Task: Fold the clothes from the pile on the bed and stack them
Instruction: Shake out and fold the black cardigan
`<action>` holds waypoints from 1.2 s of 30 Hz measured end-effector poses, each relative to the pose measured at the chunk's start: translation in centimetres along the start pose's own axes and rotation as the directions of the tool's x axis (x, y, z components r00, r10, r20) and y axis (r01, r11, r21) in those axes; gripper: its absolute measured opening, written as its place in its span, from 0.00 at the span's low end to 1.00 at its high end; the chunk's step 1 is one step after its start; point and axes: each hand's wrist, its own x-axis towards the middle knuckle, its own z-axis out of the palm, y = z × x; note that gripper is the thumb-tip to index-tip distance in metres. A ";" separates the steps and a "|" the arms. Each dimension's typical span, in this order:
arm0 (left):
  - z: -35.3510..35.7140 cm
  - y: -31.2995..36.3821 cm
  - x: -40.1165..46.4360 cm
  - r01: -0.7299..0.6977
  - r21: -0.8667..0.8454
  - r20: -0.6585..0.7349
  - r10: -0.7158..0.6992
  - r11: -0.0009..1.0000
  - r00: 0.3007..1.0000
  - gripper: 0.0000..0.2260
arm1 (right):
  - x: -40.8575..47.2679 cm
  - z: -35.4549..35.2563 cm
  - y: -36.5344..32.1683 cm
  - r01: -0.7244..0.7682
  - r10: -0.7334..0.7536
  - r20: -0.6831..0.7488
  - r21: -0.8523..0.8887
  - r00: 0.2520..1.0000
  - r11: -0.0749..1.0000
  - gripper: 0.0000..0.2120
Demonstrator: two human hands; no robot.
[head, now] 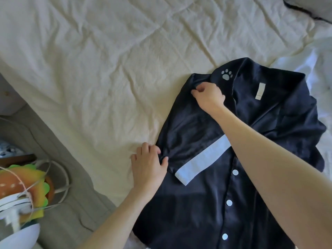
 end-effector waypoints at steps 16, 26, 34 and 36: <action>-1.7 0.8 -0.2 -0.469 0.167 -0.033 0.480 0.867 0.877 0.25 | -9.6 -1.4 6.8 0.158 -0.098 -0.330 0.160 0.939 0.974 0.12; 4.2 12.0 0.2 -0.791 0.159 0.306 0.732 0.591 0.608 0.29 | -17.1 -7.0 25.1 -0.423 0.545 -0.568 0.345 0.617 0.838 0.14; 8.5 15.4 0.2 -0.741 0.261 0.556 0.532 0.618 0.639 0.42 | -14.8 -9.7 31.4 -0.543 0.774 0.314 0.838 0.549 0.045 0.14; 8.9 15.5 0.3 -0.734 0.296 0.564 0.508 0.611 0.651 0.43 | -14.1 -10.4 32.1 -0.530 0.654 0.423 0.847 0.627 -0.040 0.07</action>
